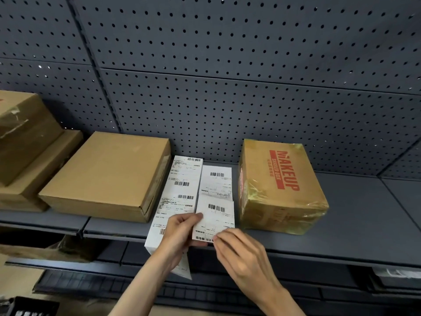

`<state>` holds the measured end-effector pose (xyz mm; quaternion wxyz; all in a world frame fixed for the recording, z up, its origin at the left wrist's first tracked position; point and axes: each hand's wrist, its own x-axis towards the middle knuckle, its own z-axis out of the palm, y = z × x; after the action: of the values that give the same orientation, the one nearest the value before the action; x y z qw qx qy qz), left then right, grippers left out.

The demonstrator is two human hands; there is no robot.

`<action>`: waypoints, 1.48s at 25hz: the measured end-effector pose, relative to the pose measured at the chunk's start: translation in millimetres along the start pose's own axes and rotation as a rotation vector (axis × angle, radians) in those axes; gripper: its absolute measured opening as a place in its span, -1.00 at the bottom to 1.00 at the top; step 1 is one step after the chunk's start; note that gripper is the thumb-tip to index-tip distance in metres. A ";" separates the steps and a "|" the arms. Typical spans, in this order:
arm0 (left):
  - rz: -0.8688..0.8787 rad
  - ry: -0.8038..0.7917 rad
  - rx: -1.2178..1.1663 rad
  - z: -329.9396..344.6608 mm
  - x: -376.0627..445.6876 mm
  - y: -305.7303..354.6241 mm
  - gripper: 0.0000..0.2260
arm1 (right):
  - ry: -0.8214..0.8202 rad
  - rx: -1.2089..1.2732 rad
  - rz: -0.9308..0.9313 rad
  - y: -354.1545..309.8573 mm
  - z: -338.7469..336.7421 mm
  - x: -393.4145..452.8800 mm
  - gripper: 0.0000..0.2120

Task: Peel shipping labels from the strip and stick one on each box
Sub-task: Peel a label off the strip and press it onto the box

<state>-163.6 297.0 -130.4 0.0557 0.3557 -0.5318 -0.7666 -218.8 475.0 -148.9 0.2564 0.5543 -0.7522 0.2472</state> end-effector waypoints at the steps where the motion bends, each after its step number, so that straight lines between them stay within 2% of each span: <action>1: 0.012 -0.004 -0.009 -0.1 0.7 -2.7 -0.80 | -0.004 0.001 0.002 0.2 0.2 -1.7 -0.92; 4: 0.074 -0.009 -0.038 -2.2 1.4 -9.0 -0.79 | -0.006 0.044 0.018 -3.1 0.1 -5.2 -0.90; 6: 0.145 -0.030 -0.011 -2.0 -1.1 -11.0 -0.79 | 0.000 0.144 0.097 -5.4 0.4 -1.0 -0.82; 8: 0.205 -0.067 0.052 -0.9 -7.2 -11.3 -0.63 | -0.001 0.271 0.220 -2.4 1.9 12.6 -0.78; 9: 0.220 -0.074 0.065 -0.3 -10.3 -11.0 -0.61 | -0.022 0.335 0.264 0.2 2.3 20.1 -0.78; 12: 0.258 -0.054 -0.007 -2.4 -12.8 -11.4 -0.81 | -0.196 0.447 0.244 4.1 4.4 33.3 -0.59; 14: 0.203 -0.058 -0.133 -5.9 -12.6 -10.7 -0.81 | -0.238 0.418 0.199 5.8 7.6 34.5 -0.50; 17: 0.079 -0.133 -0.287 -11.5 -16.1 -7.2 -0.77 | -0.156 0.362 0.185 9.2 14.4 31.2 -0.57; 19: 0.060 -0.203 -0.373 -17.2 -19.4 -8.9 -0.77 | -0.111 0.402 0.230 9.1 16.0 29.8 -0.61; 20: 0.075 -0.230 -0.394 -20.5 -20.6 -12.1 -0.71 | -0.092 0.432 0.259 8.4 15.9 29.4 -0.63; 22: 0.124 -0.279 -0.376 -26.3 -22.8 -19.1 -0.61 | -0.071 0.488 0.317 7.6 15.8 28.2 -0.64; 26: 0.173 -0.291 -0.277 -30.9 -30.3 -22.1 -0.57 | -0.100 0.587 0.393 7.2 14.9 27.9 -0.63; 35: 0.162 -0.364 -0.270 -23.8 -28.3 -15.7 -0.82 | -0.183 0.745 0.466 13.3 5.8 29.8 -0.59; 37: 0.178 -0.375 -0.246 -21.2 -27.1 -14.3 -0.82 | -0.215 0.756 0.467 15.0 4.1 29.8 -0.57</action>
<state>-126.6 299.3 -133.3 0.0663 0.1492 -0.4648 -0.8702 -241.2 455.1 -133.6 -0.1061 0.4472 -0.7363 0.4966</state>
